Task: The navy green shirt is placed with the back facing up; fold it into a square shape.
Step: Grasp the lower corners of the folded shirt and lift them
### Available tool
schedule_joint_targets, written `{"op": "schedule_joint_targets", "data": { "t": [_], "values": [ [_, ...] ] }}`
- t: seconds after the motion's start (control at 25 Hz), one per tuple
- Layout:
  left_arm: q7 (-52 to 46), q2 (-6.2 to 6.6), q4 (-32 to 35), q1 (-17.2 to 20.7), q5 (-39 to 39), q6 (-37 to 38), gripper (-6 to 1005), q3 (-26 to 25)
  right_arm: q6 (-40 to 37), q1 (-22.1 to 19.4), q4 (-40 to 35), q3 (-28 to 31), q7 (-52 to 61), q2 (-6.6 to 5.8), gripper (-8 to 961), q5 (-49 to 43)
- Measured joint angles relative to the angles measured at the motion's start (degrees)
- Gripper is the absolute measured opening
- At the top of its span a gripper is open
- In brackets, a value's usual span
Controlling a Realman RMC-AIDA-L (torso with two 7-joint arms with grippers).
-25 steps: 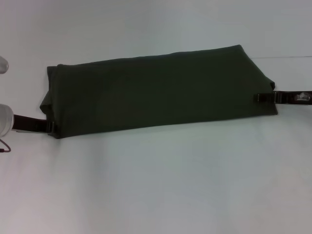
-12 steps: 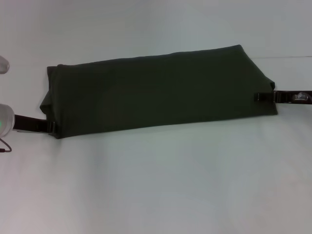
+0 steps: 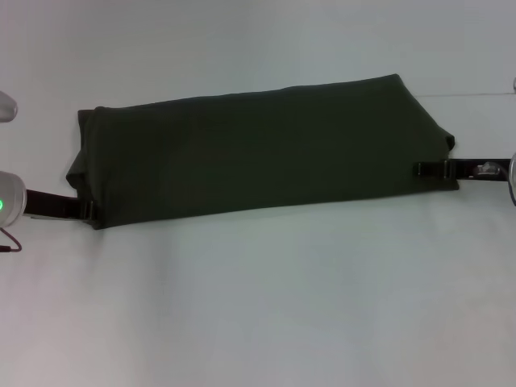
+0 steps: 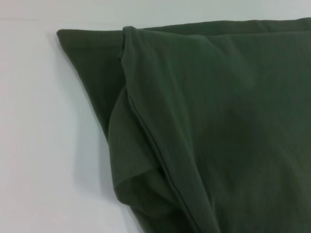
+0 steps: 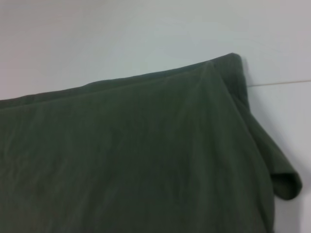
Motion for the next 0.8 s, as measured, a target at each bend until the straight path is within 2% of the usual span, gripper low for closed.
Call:
{"op": "schedule_joint_targets", "data": {
  "t": [0.44, 0.8],
  "values": [
    [0.0, 0.01, 0.1, 0.0, 0.2, 0.0, 6, 0.0, -0.8, 0.1, 0.0, 0.0, 0.3, 0.2, 695, 0.1],
    [0.0, 0.1, 0.1, -0.2, 0.2, 0.0, 7, 0.0, -1.0, 0.1, 0.0, 0.0, 0.4, -0.07, 594, 0.0]
  ]
}}
